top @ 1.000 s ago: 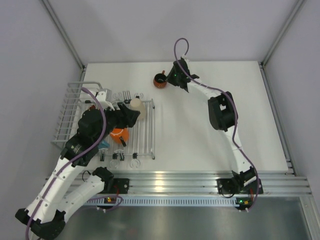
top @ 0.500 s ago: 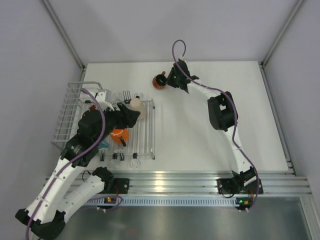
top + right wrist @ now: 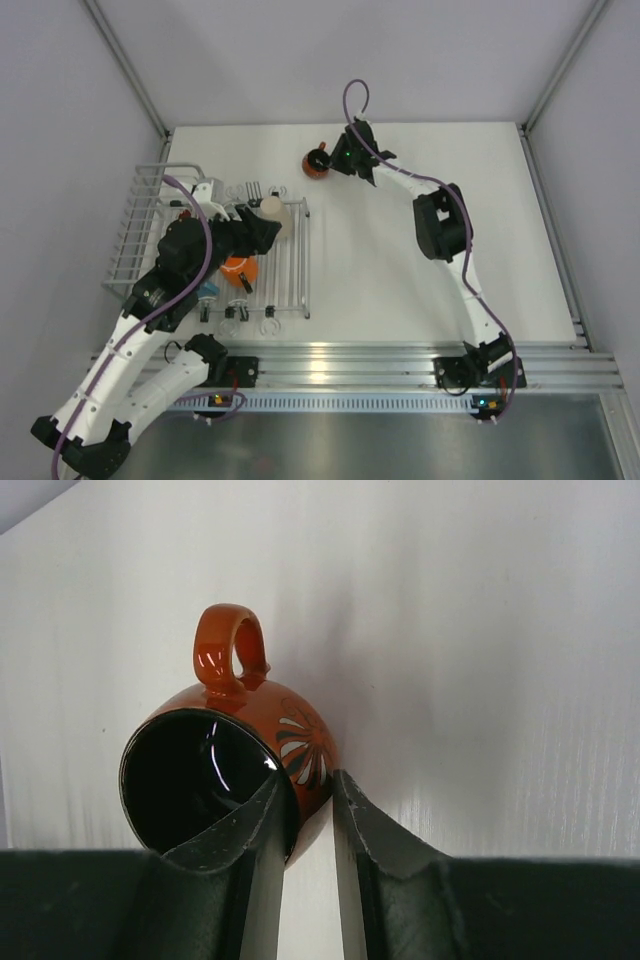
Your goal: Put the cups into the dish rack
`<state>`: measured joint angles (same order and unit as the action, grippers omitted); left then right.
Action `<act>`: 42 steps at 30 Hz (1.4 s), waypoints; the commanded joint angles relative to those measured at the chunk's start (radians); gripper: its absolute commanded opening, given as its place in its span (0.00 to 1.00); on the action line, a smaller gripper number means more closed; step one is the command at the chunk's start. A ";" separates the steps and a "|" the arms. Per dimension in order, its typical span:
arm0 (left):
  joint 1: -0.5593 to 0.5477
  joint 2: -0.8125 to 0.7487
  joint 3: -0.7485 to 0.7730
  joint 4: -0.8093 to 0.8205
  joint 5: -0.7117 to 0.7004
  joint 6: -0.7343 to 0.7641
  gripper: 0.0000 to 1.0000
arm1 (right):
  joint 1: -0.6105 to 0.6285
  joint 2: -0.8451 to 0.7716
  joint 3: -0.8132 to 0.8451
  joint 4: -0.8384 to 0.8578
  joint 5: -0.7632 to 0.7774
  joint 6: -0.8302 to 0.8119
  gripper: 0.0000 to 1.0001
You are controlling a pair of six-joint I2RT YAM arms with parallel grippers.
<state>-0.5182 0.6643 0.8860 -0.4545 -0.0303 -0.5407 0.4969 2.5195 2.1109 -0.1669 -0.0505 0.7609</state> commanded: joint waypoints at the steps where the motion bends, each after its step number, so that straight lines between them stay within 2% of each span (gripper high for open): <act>1: -0.002 0.003 -0.001 0.063 -0.002 0.013 0.73 | 0.028 0.028 0.061 0.017 0.001 0.017 0.23; 7: -0.002 0.001 0.004 0.063 -0.006 0.018 0.73 | 0.029 0.029 0.063 0.036 0.003 0.023 0.10; 9: -0.002 0.001 0.004 0.063 -0.008 0.016 0.73 | 0.029 0.024 0.061 0.041 0.001 0.017 0.01; 15: 0.000 0.012 0.010 0.062 0.000 -0.005 0.72 | 0.016 -0.048 0.003 0.067 0.005 -0.031 0.00; 20: 0.000 0.027 0.030 0.062 0.016 -0.011 0.71 | -0.017 -0.177 -0.153 0.112 -0.022 -0.107 0.00; 24: -0.002 0.035 0.051 0.062 0.021 -0.005 0.71 | -0.041 -0.289 -0.293 0.122 -0.058 -0.228 0.00; 26: -0.002 0.040 0.059 0.063 0.021 -0.008 0.71 | -0.046 -0.375 -0.385 0.080 -0.034 -0.262 0.00; 34: 0.000 0.046 0.057 0.066 0.063 -0.034 0.70 | -0.047 -0.704 -0.685 -0.114 -0.098 -0.638 0.00; 39: -0.002 0.028 0.045 0.066 0.067 -0.039 0.70 | 0.003 -0.835 -0.824 -0.236 -0.008 -0.852 0.00; 42: -0.002 0.014 0.041 0.066 0.073 -0.045 0.70 | 0.032 -0.892 -0.876 -0.270 0.047 -0.919 0.00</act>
<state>-0.5182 0.7036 0.9108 -0.4477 0.0227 -0.5762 0.4885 1.6947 1.2705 -0.3901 -0.0551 -0.0067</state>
